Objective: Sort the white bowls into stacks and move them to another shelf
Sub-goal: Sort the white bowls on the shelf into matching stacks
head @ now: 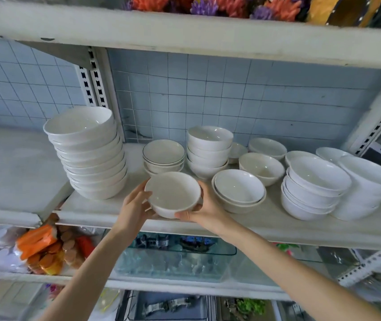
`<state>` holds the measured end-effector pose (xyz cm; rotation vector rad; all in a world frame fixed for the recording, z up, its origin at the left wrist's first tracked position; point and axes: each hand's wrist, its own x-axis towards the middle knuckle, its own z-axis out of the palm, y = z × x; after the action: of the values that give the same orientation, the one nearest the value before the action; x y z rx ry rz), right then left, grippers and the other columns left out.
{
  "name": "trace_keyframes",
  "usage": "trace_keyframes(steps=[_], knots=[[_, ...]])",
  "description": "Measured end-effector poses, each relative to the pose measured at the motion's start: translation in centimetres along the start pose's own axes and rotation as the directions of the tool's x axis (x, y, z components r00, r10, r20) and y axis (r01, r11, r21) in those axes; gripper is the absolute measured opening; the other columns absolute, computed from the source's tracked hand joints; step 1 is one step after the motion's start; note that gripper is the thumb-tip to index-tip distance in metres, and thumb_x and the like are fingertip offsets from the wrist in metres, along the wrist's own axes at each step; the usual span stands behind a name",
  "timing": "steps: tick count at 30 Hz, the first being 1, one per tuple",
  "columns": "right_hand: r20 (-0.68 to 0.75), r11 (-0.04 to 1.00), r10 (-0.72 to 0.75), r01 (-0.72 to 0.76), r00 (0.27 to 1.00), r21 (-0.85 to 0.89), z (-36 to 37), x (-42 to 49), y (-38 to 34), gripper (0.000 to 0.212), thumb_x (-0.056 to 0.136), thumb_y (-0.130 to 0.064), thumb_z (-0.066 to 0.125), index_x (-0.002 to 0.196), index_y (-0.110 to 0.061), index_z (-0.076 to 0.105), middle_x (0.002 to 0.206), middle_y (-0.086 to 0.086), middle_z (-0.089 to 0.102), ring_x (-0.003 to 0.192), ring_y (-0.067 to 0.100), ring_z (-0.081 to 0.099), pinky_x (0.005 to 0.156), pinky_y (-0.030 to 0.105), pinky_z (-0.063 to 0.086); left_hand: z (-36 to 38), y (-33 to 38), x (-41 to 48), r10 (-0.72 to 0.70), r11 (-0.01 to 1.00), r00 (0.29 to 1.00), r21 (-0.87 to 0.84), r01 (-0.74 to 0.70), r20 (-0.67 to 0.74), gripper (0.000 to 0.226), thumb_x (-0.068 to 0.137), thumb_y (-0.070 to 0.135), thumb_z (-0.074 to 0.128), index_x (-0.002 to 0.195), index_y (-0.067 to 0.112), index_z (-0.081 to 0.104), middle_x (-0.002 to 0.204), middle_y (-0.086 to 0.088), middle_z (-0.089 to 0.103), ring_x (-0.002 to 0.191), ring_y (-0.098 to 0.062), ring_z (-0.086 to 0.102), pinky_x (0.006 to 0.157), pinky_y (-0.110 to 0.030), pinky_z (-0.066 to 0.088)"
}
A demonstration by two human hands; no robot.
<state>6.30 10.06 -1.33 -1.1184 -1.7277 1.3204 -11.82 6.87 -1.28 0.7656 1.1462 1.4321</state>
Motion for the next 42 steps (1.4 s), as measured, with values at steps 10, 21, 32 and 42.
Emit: trace_keyframes(steps=[10,21,32,42], knots=[[-0.015,1.0,-0.025,0.025,1.0,-0.014,0.5,0.3,0.3,0.094,0.063,-0.024,0.087,0.137,-0.021,0.029,0.133,-0.005,0.044,0.123,0.01,0.045,0.103,0.042,0.043,0.0,0.2,0.7,-0.019,1.0,1.0,0.002,0.019,0.017,0.033,0.095,0.002,0.037,0.113,0.019,0.059,0.1,-0.009,0.063,0.08,-0.022,0.06,0.057,-0.024,0.054],[0.156,0.993,0.112,-0.116,0.981,0.016,-2.7,-1.9,-3.1,0.095,0.077,-0.025,0.075,0.147,-0.027,0.01,0.14,-0.021,0.022,0.135,0.004,0.028,0.111,0.028,0.029,0.5,0.6,0.5,0.272,0.836,0.959,0.474,-0.276,0.079,0.051,0.099,0.016,0.046,0.147,0.017,0.028,0.145,0.003,0.036,0.134,-0.012,0.035,0.109,-0.033,0.032],[-0.165,0.995,-0.102,0.1,0.981,-0.021,-10.9,1.0,-5.4,0.036,0.088,-0.011,0.063,0.122,-0.013,0.053,0.129,-0.005,0.055,0.126,0.009,0.047,0.098,0.017,0.042,5.2,5.1,3.9,0.364,0.722,0.909,0.556,-0.412,0.201,0.051,0.096,0.014,0.051,0.143,0.015,0.032,0.147,0.002,0.035,0.133,-0.009,0.034,0.099,-0.023,0.035],[-0.2,0.997,0.061,-0.07,0.978,-0.036,-11.5,7.5,-3.2,0.103,0.075,-0.043,0.073,0.15,-0.015,0.007,0.155,0.0,0.019,0.139,0.017,0.028,0.111,0.039,0.031,5.7,4.7,10.1,0.231,0.466,0.972,0.882,-0.067,-0.049,0.089,0.087,0.024,0.067,0.147,-0.002,0.006,0.155,-0.018,0.011,0.143,-0.028,0.013,0.112,-0.032,0.013]])
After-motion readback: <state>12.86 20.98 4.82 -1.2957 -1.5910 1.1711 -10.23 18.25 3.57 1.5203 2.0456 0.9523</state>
